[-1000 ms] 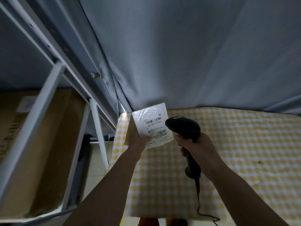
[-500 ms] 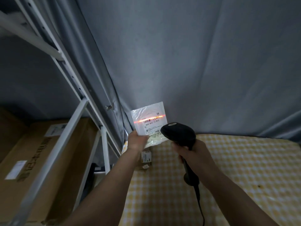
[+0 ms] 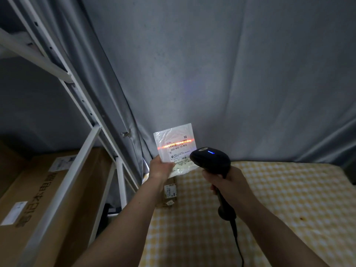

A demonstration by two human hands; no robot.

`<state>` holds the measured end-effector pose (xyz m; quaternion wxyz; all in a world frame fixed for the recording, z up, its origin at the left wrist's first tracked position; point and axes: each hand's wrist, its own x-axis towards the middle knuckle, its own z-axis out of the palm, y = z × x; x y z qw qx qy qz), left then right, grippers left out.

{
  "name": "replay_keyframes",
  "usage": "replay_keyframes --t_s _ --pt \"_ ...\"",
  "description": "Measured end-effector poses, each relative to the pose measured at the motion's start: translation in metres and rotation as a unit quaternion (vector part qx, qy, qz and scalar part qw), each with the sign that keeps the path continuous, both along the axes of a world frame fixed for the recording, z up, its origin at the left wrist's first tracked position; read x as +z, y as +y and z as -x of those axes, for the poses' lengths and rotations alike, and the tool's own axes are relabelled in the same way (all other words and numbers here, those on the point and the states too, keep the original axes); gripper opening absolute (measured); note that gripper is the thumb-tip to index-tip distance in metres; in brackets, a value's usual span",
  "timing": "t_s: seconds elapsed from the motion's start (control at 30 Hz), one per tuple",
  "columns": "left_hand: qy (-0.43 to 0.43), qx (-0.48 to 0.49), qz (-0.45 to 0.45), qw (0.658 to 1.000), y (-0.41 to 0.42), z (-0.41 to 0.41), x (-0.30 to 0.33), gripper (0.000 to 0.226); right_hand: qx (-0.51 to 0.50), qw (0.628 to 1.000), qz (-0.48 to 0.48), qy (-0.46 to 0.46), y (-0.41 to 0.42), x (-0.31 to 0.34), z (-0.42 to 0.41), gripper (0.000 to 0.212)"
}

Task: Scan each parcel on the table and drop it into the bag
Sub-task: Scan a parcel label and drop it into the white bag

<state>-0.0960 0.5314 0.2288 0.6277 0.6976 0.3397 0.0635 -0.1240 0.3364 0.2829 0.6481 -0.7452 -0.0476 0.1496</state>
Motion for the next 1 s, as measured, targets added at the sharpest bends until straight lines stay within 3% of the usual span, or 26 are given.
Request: replay_keyframes --t_s 0.37,0.6,0.83,1.0 --pt "-0.002 -0.090 -0.067 0.994 -0.005 -0.027 0.000 0.035 -0.076 0.997 -0.001 0.010 -0.008 -0.005 -0.004 0.004" --pt "0.007 -0.137 -0.017 0.990 -0.009 -0.055 -0.020 0.039 -0.168 0.986 -0.011 0.014 -0.015 -0.014 -0.002 0.021" --pt "0.018 -0.210 0.023 0.977 -0.049 -0.076 -0.042 0.033 -0.270 0.963 -0.003 0.020 -0.053 -0.030 0.013 0.010" --pt "0.004 -0.274 0.009 0.962 -0.101 -0.063 -0.044 0.030 -0.326 0.944 -0.033 0.043 -0.099 -0.037 0.036 0.013"
